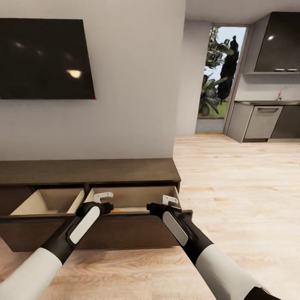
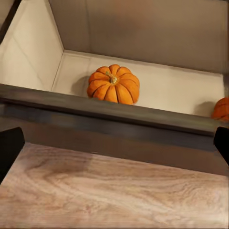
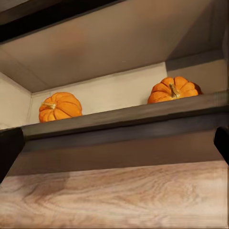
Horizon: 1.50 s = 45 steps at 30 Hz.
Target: Place each of the two pumpkins and all three candles from the living room inside a cabinet in the living room (use any cabinet), then make sure every cabinet is closed, and position the cauldron so it is next to a table in the living room.
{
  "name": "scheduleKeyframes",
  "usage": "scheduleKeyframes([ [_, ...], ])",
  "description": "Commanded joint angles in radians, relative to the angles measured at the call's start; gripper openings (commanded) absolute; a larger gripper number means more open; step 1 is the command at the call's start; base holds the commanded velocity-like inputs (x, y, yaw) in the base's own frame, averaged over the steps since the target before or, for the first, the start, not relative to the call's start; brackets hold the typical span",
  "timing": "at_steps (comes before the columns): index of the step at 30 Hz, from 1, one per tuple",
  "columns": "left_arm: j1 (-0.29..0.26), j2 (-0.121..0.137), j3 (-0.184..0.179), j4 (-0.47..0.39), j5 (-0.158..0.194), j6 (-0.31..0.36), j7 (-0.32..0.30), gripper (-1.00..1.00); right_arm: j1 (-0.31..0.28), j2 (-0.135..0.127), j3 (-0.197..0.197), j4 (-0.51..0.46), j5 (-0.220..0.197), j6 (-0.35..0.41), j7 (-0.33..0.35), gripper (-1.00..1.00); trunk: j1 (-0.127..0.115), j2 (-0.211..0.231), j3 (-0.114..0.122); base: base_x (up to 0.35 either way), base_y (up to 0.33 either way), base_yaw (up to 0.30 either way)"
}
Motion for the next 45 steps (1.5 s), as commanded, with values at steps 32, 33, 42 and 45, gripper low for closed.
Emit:
scheduleKeyframes([
  [32,0.038,0.002,-0.017,0.013,-0.134,-0.243,0.013,1.00,0.033,-0.011,0.118,0.002,0.082,-0.202,-0.017,1.00,-0.112,0.201,0.102,-0.112,0.000,0.000],
  [33,0.053,0.002,-0.023,0.013,-0.139,-0.255,0.013,1.00,0.044,-0.011,0.119,0.002,0.105,-0.216,-0.019,1.00,-0.116,0.208,0.105,-0.050,0.000,0.000],
  [42,0.116,0.002,-0.069,0.020,-0.146,-0.341,0.011,1.00,0.106,-0.006,0.119,0.010,0.247,-0.292,-0.027,1.00,-0.150,0.271,0.133,-0.162,0.000,0.000],
  [45,0.131,0.001,-0.089,0.040,-0.147,-0.374,0.008,1.00,0.132,-0.005,0.120,0.012,0.257,-0.301,-0.026,1.00,-0.154,0.278,0.136,-0.124,0.000,0.000],
])
